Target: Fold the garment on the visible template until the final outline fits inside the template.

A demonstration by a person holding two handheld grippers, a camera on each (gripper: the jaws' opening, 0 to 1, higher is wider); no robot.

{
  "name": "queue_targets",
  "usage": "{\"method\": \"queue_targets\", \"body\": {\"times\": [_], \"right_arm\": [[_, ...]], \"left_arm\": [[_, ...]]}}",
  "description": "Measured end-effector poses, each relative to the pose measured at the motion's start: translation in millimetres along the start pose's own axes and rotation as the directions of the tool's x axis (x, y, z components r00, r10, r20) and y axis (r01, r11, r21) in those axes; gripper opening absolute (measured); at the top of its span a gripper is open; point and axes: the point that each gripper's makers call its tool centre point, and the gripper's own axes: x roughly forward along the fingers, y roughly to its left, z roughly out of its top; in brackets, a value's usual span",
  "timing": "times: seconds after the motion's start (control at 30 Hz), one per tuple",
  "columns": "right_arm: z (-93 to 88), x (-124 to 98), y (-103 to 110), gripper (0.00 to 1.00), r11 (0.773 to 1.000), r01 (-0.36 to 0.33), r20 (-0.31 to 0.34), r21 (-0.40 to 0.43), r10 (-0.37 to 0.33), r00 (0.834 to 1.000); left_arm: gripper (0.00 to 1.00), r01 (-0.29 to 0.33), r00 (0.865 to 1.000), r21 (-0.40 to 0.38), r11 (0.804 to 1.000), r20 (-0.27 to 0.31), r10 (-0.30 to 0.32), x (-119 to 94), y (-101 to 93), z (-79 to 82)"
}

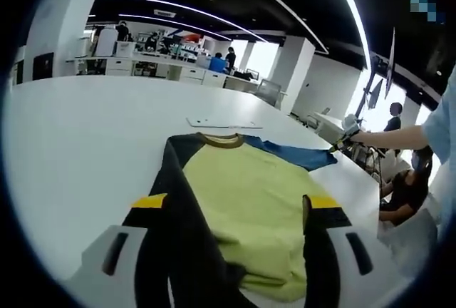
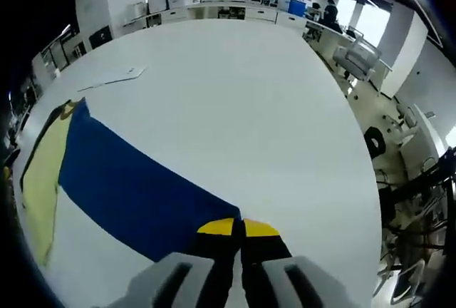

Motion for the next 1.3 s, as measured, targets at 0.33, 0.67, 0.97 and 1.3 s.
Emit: {"method": "queue_targets", "body": {"times": [0.33, 0.67, 0.97, 1.3], "right_arm": [[2.1, 1.5, -0.2, 0.0, 1.0, 0.015, 0.01, -0.001, -0.015, 1.0], [-4.2, -6.4, 5.8, 0.2, 1.0, 0.005, 0.038, -0.026, -0.004, 0.999], [-3.8, -19.7, 24.7, 0.63, 0.995, -0.077, 0.12, -0.068, 0.085, 0.989], [-4.4, -53.0, 69.2, 1.0, 0.963, -0.207, 0.202, -0.174, 0.24, 0.949]], "left_arm": [[0.72, -0.008, 1.0, -0.021, 1.0, 0.003, 0.008, -5.8, 0.6, -2.6], [0.72, -0.015, 1.0, -0.036, 0.999, 0.022, 0.016, -12.4, 2.5, -1.2], [0.73, 0.003, 0.999, -0.048, 0.999, 0.042, -0.001, -14.8, -4.9, 4.0], [0.73, 0.02, 0.998, -0.045, 0.999, 0.056, -0.017, -21.5, -10.9, 12.1]]}}
